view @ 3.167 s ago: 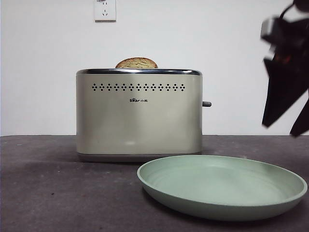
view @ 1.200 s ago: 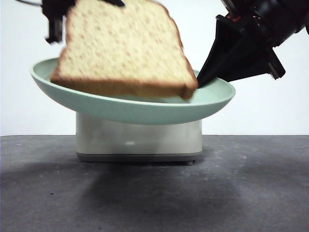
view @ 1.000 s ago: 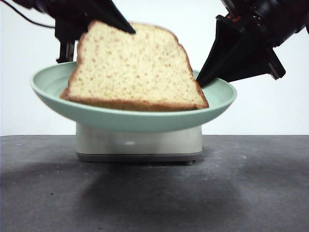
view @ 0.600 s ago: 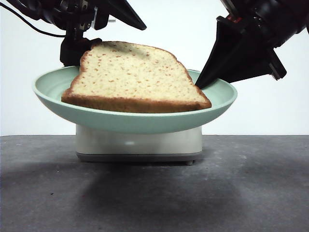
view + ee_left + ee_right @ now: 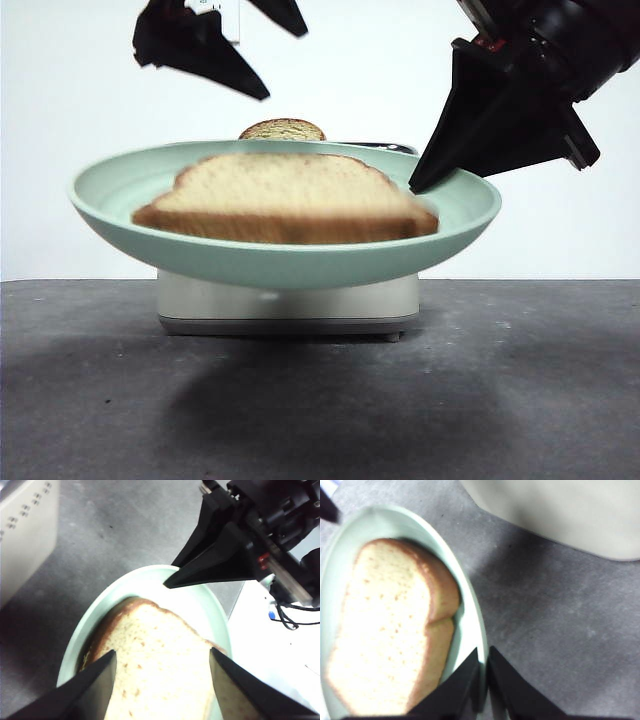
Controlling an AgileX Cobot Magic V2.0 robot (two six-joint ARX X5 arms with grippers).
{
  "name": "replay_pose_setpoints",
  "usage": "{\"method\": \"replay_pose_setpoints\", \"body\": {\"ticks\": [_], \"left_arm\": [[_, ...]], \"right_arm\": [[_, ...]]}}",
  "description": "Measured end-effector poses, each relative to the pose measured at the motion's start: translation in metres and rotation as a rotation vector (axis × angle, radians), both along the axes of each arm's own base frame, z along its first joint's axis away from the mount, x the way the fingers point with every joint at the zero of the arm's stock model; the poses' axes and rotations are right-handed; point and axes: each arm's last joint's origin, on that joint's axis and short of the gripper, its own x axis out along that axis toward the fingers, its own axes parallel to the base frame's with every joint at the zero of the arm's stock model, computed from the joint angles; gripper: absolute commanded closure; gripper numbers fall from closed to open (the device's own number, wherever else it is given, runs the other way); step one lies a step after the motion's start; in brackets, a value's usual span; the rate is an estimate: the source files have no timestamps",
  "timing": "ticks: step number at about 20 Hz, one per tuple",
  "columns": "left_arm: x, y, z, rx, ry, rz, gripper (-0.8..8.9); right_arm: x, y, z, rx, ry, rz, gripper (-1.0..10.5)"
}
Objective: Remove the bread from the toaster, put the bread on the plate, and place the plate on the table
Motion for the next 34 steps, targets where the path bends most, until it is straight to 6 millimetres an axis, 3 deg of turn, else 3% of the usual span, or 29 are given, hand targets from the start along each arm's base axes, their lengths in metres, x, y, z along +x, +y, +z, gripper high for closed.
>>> {"method": "replay_pose_setpoints", "body": {"ticks": [5,10,13,21,24,28,32,34], "left_arm": [[-0.006,0.005,0.04,-0.01,-0.05,-0.002,5.16],[-0.026,0.018,0.087,-0.07,-0.154,-0.002,5.16],[-0.041,0.029,0.105,-0.096,-0.208,0.004,5.15],[-0.069,0.05,0.121,-0.084,-0.284,0.049,5.16],[-0.073,0.053,0.123,-0.082,-0.29,0.054,5.16],[-0.075,0.054,0.123,-0.082,-0.295,0.053,5.16],[-0.075,0.055,0.123,-0.072,-0.301,0.059,5.16],[-0.075,0.055,0.122,-0.062,-0.297,0.063,5.16]], "right_arm": [[0.003,0.001,-0.004,-0.028,0.001,-0.024,9.4],[0.022,0.011,-0.033,-0.078,0.064,-0.033,9.4],[0.037,0.016,-0.053,-0.091,0.088,-0.047,9.4],[0.059,0.006,-0.087,-0.121,0.167,-0.11,9.4],[0.06,0.005,-0.088,-0.125,0.176,-0.116,9.3],[0.059,0.004,-0.089,-0.135,0.186,-0.118,7.2],[0.058,0.003,-0.089,-0.158,0.188,-0.134,7.2],[0.056,0.001,-0.079,-0.163,0.15,-0.153,7.2]]}}
